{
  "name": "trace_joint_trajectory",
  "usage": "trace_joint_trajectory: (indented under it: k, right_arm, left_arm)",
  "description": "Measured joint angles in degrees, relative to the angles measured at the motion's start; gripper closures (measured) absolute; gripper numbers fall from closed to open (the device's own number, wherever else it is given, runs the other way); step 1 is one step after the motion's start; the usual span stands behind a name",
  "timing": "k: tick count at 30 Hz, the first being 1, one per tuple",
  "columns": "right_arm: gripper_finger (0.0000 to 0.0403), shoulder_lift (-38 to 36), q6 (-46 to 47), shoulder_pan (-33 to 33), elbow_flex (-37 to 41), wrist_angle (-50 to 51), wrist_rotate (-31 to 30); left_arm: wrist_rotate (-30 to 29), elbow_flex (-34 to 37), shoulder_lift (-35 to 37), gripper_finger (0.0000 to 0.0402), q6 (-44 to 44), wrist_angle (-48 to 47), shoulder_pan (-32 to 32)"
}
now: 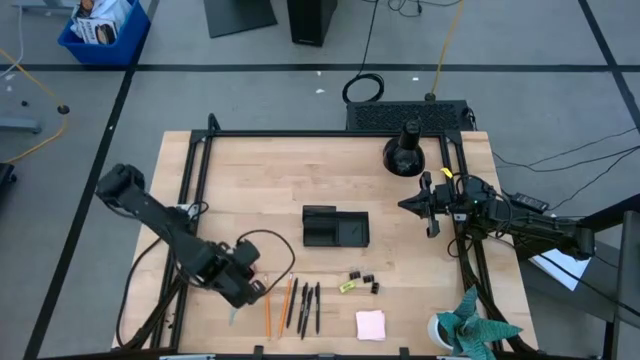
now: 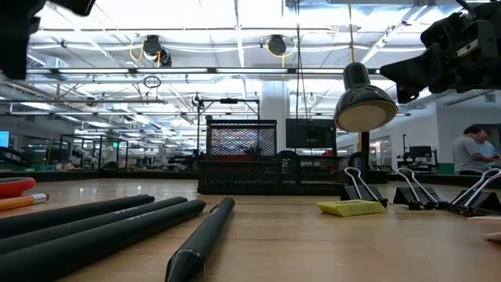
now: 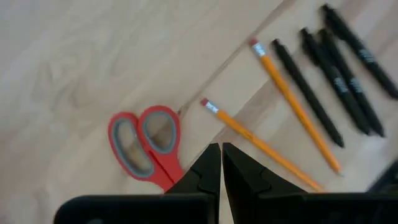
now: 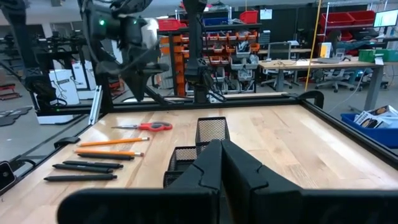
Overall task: Pick and place office supplies into organizer
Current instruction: Put the yellow pencil into the black desk organizer
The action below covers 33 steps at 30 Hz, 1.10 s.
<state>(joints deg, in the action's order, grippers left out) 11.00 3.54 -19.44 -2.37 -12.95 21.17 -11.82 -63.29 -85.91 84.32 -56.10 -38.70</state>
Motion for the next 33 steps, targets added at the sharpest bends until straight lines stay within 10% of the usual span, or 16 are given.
trace_joint_trajectory:
  k: [18,33]
  right_arm:
    - [0.0399,0.0,2.8,0.0,0.0,0.0,-0.1]
    - [0.0398,0.3,2.9,0.0,0.0,0.5,-0.1]
  left_arm:
    - [3.1,0.0,-10.5,0.0373,13.3,7.4,1.3]
    - [4.3,0.0,-10.5,0.0198,14.2,15.3,4.2]
